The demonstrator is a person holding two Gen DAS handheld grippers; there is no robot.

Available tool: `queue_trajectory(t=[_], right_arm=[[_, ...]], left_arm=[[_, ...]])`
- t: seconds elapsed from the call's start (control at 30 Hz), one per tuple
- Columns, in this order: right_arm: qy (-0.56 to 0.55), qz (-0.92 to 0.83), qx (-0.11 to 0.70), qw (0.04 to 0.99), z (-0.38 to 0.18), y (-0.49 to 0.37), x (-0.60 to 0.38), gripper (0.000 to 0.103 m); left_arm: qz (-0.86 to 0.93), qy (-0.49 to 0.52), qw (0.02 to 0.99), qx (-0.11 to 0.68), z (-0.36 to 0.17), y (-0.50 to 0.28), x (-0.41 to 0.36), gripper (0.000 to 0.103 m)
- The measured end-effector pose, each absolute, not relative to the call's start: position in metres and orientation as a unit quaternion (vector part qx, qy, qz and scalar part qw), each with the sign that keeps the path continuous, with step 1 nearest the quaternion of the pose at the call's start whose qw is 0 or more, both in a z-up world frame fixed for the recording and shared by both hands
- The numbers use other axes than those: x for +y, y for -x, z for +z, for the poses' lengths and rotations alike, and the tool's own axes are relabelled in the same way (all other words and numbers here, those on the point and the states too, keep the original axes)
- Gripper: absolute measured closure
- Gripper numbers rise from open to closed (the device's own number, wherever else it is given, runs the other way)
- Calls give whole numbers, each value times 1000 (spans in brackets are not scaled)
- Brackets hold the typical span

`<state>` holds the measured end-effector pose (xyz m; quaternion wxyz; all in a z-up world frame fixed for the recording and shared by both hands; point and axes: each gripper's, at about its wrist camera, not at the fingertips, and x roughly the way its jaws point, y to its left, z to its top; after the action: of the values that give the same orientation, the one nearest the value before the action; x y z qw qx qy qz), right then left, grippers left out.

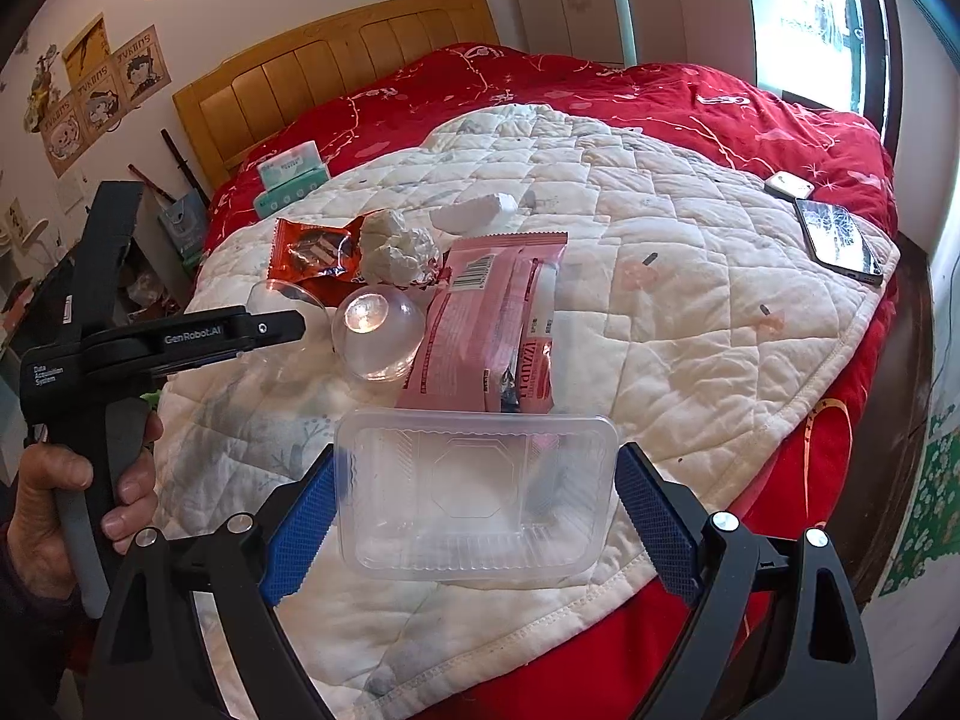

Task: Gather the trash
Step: 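Grasp the clear plastic cup with the left tool and lift it, then drop the clear cup into the green wastebasket with the left tool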

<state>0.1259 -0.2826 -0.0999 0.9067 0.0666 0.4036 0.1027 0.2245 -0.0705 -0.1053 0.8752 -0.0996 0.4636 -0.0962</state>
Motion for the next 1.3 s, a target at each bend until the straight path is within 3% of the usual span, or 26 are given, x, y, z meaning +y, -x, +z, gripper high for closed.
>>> queue_trajectory(t=[0.43,0.8,1.3], right_arm=[[-59,119,393,910,-86,-116,-268,17],[-41,164,383,908,-69,-111,-225,17],[-11,230,379,896,-57,-108,-152,17]], left_arm=[[-101,110,892,426,-77,-182,-44,46],[-30,128,912,389,-48,-117,36,46],[108,155,907,376,-53,-56,156,46]])
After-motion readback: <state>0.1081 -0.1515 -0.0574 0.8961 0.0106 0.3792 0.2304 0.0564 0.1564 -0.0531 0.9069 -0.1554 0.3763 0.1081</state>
